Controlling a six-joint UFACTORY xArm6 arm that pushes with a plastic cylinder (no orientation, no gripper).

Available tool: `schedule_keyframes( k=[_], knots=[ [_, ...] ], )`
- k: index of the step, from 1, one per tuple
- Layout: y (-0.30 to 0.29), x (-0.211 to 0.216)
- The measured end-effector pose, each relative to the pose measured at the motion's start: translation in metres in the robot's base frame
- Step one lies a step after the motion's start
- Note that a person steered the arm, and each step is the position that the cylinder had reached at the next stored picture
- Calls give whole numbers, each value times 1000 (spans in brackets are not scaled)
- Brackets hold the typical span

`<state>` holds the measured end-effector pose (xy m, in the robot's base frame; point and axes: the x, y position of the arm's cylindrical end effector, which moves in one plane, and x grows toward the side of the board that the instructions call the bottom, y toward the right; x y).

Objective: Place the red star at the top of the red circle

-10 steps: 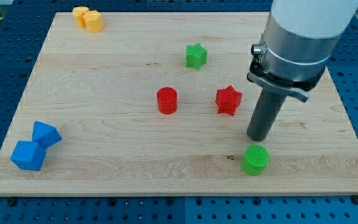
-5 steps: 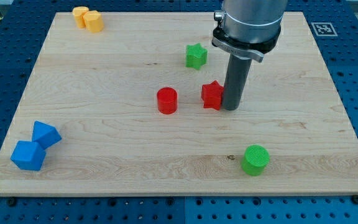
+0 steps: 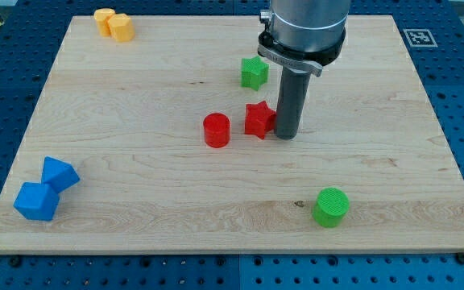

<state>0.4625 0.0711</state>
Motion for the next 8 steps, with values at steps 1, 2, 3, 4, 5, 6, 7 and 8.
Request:
schedule_keyframes(
  k=[1, 2, 3, 4, 5, 6, 7, 8],
  knots=[
    [-8, -13],
    [-22, -14],
    [-28, -14],
    [-32, -14],
    [-60, -16],
    [-81, -19],
    [-93, -21],
    [-89, -20]
  ],
)
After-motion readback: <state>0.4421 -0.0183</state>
